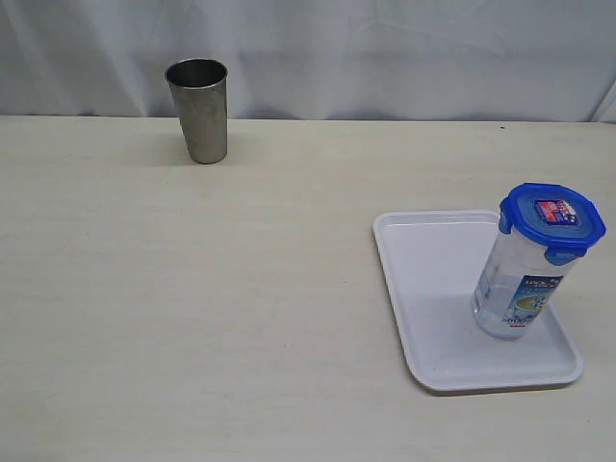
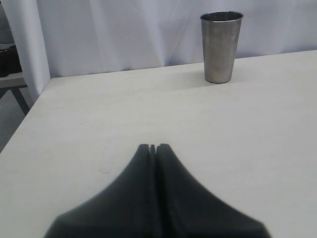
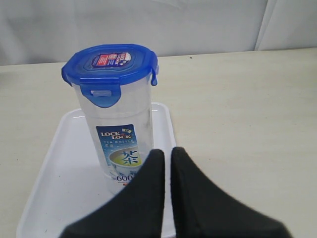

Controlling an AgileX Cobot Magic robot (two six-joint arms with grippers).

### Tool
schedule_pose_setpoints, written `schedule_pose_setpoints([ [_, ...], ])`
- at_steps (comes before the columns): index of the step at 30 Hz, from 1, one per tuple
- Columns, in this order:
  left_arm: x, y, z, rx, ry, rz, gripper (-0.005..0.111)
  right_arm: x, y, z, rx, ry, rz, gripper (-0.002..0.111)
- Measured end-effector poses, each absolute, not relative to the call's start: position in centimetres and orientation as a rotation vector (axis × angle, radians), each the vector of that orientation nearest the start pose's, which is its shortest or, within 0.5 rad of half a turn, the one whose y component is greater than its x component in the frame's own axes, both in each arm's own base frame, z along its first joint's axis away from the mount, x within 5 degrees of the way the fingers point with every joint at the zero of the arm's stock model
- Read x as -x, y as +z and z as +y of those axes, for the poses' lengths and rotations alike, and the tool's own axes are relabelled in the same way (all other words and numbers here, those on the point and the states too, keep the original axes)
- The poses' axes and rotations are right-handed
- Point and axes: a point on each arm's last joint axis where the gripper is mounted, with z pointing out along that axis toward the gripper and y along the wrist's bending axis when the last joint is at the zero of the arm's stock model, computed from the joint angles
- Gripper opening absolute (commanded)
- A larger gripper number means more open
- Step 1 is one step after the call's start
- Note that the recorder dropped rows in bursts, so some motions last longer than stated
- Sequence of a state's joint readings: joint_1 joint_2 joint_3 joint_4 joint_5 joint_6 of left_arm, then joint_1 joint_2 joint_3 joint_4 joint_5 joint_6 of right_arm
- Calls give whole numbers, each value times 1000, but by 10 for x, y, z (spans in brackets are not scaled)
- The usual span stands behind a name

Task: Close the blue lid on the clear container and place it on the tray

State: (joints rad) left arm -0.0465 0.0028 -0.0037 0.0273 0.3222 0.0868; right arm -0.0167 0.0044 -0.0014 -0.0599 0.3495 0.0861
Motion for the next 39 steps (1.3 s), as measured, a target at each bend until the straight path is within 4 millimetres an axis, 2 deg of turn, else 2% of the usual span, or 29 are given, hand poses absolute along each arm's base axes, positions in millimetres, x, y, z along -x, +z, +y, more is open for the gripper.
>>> schedule_pose_setpoints([
  [17, -54, 185, -2, -137, 55, 1800, 0, -54, 182, -3, -57, -10, 1835, 5],
  [24, -54, 185, -2, -137, 55, 1800, 0, -54, 182, -3, 40, -85, 1836, 5],
  [39, -54, 185, -2, -135, 53, 1800, 0, -54, 182, -3, 44, -87, 1836, 5],
])
